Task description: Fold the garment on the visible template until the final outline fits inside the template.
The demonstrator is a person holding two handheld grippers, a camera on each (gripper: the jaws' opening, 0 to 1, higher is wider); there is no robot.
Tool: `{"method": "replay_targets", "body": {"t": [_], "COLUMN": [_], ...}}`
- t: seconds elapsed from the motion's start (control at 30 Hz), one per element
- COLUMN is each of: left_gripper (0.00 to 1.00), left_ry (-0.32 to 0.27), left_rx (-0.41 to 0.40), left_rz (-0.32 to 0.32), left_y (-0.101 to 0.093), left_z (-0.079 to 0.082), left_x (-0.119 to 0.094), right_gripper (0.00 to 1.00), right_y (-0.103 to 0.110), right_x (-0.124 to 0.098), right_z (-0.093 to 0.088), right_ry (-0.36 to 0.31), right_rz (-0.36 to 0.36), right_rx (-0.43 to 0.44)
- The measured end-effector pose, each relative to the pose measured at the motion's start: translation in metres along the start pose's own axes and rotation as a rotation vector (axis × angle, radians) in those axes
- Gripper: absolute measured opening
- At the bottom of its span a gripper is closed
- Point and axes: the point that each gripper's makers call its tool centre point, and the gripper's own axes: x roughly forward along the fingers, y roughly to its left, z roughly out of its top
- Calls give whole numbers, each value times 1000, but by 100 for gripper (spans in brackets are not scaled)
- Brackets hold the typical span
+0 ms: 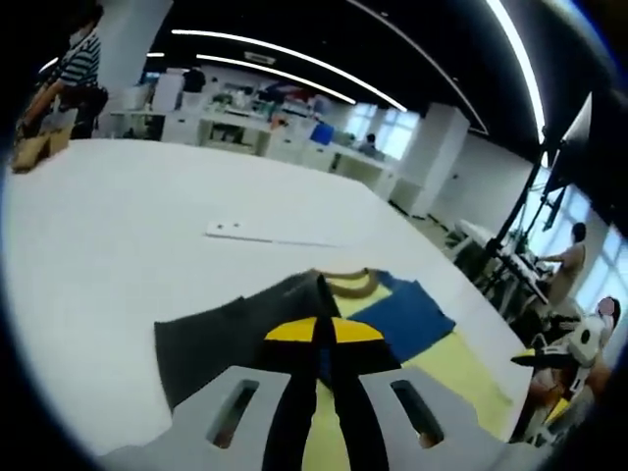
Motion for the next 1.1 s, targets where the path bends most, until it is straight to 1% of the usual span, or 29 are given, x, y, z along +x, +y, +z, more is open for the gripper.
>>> {"method": "replay_targets", "body": {"t": [0.17,0.5,0.77,0.8,0.87,1.0,1.1], "left_gripper": [1,1,1,1,1,1,1], "left_ry": [9,-5,-12,-14,-38,-51,-61], "left_rx": [7,6,-12,-17,-32,-38,-18], "left_rz": [-16,-67,-83,-86,-96,-119,-129], "left_y": [-10,-36,-48,-50,-54,-65,-73], "left_z": [-1,12,15,16,22,29,34], "left_x": [8,23,32,33,34,39,42], "right_gripper": [99,99,99,99,99,99,99], "right_y": [1,-1,-1,0,3,3,2], "right_x": [-1,-4,-2,-1,0,0,-1], "right_z": [-1,-6,-4,-4,-4,-7,-8], "right_ry": [-5,4,-2,-3,1,10,6], "right_rz": [-4,-9,-9,-5,3,3,-2], "right_rx": [5,11,13,11,1,2,17]}}
